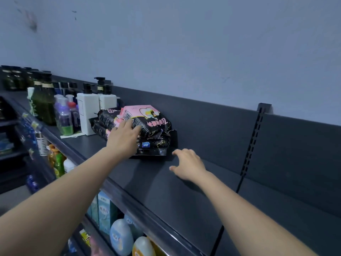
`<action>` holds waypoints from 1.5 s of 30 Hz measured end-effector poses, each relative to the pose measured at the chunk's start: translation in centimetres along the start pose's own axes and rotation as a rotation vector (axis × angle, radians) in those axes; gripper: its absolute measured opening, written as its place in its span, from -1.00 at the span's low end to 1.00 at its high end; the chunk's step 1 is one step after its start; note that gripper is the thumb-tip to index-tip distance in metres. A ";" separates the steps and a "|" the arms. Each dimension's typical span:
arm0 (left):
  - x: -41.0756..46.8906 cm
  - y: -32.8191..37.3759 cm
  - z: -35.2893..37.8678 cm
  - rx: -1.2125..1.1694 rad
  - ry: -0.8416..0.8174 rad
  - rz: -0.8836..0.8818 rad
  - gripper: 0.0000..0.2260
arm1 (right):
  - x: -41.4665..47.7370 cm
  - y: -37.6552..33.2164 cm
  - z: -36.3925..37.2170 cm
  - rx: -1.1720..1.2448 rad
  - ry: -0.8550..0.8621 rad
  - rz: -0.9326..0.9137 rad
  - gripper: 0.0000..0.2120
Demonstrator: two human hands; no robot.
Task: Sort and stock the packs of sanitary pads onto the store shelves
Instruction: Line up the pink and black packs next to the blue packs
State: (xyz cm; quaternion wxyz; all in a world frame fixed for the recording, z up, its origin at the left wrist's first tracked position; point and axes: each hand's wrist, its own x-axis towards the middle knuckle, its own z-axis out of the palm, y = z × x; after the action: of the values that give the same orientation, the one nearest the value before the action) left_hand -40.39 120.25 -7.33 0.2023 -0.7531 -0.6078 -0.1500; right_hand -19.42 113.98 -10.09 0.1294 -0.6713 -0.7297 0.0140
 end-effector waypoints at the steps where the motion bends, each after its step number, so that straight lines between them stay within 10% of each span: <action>1: 0.8 -0.3 0.2 0.009 0.007 0.001 -0.50 | 0.6 -0.1 0.3 0.002 -0.003 0.000 -0.48; 10: 8.1 -1.9 3.1 0.114 -0.028 0.123 -0.25 | 5.4 -0.4 1.8 0.024 -0.014 0.049 -0.46; 17: 11.5 -3.8 4.5 -0.052 0.262 0.304 -0.53 | 8.3 -1.3 2.6 0.158 0.147 0.171 -0.73; 22: 11.8 -3.3 3.4 -0.352 0.496 0.394 -0.48 | 9.3 -3.9 1.5 0.950 0.409 0.186 -0.72; 27: 10.2 -1.4 3.4 -0.527 0.281 0.728 -0.45 | 10.0 -4.9 0.1 1.672 0.422 0.254 -0.29; 32: 11.4 -2.7 4.4 -0.609 0.058 0.525 -0.75 | 9.5 -4.0 -0.3 1.442 0.856 0.469 -0.58; 36: 12.5 -2.6 6.1 -0.479 -0.461 0.530 -0.52 | 8.0 -2.7 -2.4 1.222 1.105 0.336 -0.68; 45: 12.4 2.9 4.0 -0.164 -0.734 0.520 -0.14 | 4.4 0.7 -2.6 0.719 0.945 0.455 -0.41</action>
State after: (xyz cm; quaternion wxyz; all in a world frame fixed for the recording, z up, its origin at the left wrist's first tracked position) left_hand -34.93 132.26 -5.29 -0.0557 -0.8976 -0.4161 0.1348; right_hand -18.52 117.95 -6.95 0.6484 -0.6580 -0.3828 -0.0126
